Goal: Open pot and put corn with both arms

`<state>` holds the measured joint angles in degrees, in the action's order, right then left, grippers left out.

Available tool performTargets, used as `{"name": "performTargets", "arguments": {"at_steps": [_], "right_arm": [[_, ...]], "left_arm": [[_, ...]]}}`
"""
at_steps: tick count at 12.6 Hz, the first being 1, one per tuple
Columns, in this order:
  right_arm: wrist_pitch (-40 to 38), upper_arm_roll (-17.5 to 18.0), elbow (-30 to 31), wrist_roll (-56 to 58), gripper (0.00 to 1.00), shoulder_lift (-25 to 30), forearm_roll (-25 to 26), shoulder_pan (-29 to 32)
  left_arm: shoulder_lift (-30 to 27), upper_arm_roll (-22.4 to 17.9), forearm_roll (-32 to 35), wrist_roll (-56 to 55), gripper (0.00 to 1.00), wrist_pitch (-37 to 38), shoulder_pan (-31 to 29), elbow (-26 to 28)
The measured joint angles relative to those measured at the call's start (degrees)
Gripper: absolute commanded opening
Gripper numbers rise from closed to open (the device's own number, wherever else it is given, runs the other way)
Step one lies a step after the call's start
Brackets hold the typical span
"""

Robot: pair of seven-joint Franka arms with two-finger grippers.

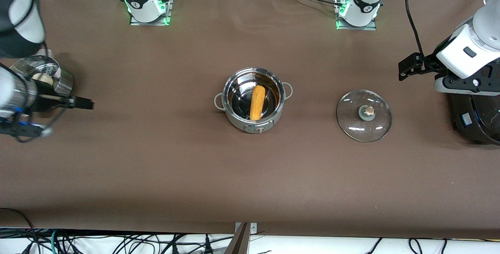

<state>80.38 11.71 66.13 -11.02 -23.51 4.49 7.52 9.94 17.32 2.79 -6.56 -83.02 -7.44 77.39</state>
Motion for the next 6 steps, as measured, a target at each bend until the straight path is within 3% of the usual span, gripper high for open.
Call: {"name": "performTargets", "arguments": {"at_steps": [3, 6], "right_arm": [[1.4, -9.1, 8.7, 0.9, 1.00, 10.4, -1.0, -2.0], [3.2, -13.8, 17.0, 9.8, 1.00, 16.1, -4.8, -2.3]], "left_arm": [[0.0, 0.0, 0.0, 0.0, 1.00, 0.0, -0.5, -0.1], [0.0, 0.0, 0.0, 0.0, 1.00, 0.0, -0.6, -0.1]]}}
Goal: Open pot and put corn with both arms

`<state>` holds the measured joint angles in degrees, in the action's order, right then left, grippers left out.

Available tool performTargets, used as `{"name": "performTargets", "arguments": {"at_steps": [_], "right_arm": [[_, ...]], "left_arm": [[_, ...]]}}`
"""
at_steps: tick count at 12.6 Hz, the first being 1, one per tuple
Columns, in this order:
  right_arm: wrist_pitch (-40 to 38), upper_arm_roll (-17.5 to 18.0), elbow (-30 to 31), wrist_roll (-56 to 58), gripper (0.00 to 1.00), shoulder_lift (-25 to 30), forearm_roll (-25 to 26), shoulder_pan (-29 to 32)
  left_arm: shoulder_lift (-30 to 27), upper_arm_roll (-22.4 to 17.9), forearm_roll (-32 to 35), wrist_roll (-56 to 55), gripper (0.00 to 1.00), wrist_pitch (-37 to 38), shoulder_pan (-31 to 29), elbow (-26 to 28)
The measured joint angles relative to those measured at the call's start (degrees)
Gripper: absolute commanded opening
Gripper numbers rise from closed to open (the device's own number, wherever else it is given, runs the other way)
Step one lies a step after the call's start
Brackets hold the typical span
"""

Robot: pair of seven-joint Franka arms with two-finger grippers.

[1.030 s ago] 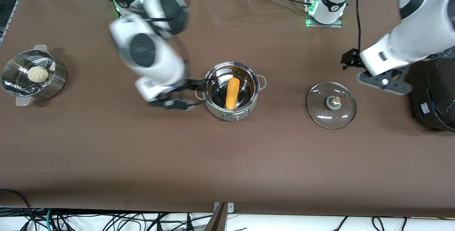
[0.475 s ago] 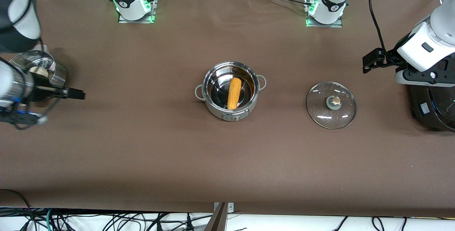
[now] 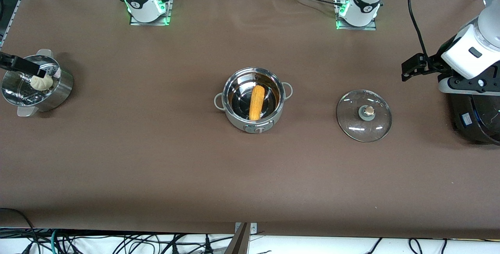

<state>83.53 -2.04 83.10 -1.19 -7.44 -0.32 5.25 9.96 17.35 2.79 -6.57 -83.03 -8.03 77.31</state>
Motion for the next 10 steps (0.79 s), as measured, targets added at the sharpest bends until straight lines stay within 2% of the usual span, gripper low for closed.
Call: {"name": "performTargets", "arguments": {"at_steps": [3, 6, 7, 10], "right_arm": [[1.8, -1.2, 1.3, 3.9, 1.00, -0.5, 0.0, -0.6], [1.9, -1.3, 0.9, 4.1, 1.00, -1.6, 0.0, -0.8], [1.9, -1.3, 0.7, 4.1, 1.00, -1.8, 0.0, -0.8], [2.1, -1.3, 0.7, 4.1, 1.00, -1.9, 0.0, -0.8]], "left_arm": [[-0.9, -1.1, 0.0, 0.0, 1.00, -2.7, 0.9, 1.5], [-5.7, -9.8, -0.4, 0.0, 1.00, -6.6, 7.9, 8.6], [-6.9, -11.4, -0.6, 0.0, 1.00, -6.9, 9.1, 10.1], [-7.9, -12.0, -0.6, 0.0, 1.00, -7.0, 9.9, 11.1]]}}
